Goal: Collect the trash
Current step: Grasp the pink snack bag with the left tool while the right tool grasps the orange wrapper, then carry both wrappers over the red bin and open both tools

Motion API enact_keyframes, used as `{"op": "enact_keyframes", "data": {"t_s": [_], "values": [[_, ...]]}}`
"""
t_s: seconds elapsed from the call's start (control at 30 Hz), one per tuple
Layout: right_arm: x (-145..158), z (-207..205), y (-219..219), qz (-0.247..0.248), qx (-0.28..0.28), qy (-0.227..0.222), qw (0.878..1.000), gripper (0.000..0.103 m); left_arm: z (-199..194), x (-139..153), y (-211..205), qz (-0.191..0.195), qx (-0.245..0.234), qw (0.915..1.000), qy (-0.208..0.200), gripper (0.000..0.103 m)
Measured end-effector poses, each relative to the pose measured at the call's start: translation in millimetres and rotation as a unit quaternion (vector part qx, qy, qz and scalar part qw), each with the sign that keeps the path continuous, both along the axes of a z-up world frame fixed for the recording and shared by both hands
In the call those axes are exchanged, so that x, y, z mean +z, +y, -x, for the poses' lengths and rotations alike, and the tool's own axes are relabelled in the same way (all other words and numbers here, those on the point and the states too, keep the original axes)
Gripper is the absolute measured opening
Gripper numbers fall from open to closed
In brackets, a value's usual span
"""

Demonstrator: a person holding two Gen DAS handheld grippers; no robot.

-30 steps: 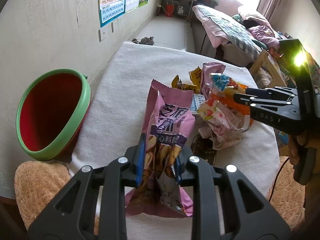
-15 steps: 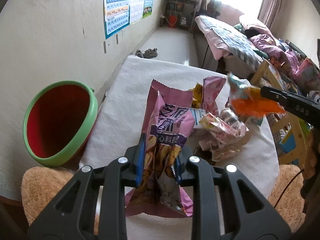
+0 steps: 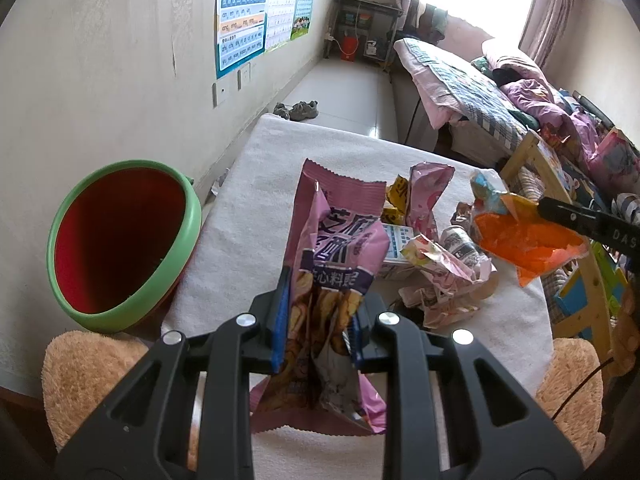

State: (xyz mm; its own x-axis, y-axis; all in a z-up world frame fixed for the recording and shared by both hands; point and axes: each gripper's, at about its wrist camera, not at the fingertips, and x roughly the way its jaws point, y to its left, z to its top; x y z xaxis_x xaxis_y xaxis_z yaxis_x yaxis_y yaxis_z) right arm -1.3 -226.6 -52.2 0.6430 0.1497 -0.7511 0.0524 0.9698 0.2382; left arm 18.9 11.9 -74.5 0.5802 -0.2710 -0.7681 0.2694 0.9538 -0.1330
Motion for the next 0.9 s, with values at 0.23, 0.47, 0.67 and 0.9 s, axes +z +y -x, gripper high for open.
{"op": "enact_keyframes", "data": {"t_s": [0.23, 0.47, 0.67, 0.9], "values": [[11.0, 2.6, 20.4, -0.012, 0.02, -0.015, 1.0, 0.011, -4.4, 3.0, 11.6, 0.007, 0.021, 0.9997, -0.007, 0.024], [26.2, -4.7, 58.0, -0.025, 0.069, -0.032, 0.997, 0.011, -8.4, 10.9, 28.3, 0.012, 0.043, 0.9988, -0.022, 0.024], [34.6, -14.9, 95.1, -0.019, 0.106, -0.039, 0.993, 0.011, -9.7, 12.9, 43.9, 0.014, 0.061, 0.9976, -0.029, 0.024], [43.6, -25.2, 129.2, -0.014, 0.124, -0.059, 0.99, 0.011, -15.6, 17.0, 73.1, 0.02, 0.092, 0.9949, -0.036, 0.024]]}}
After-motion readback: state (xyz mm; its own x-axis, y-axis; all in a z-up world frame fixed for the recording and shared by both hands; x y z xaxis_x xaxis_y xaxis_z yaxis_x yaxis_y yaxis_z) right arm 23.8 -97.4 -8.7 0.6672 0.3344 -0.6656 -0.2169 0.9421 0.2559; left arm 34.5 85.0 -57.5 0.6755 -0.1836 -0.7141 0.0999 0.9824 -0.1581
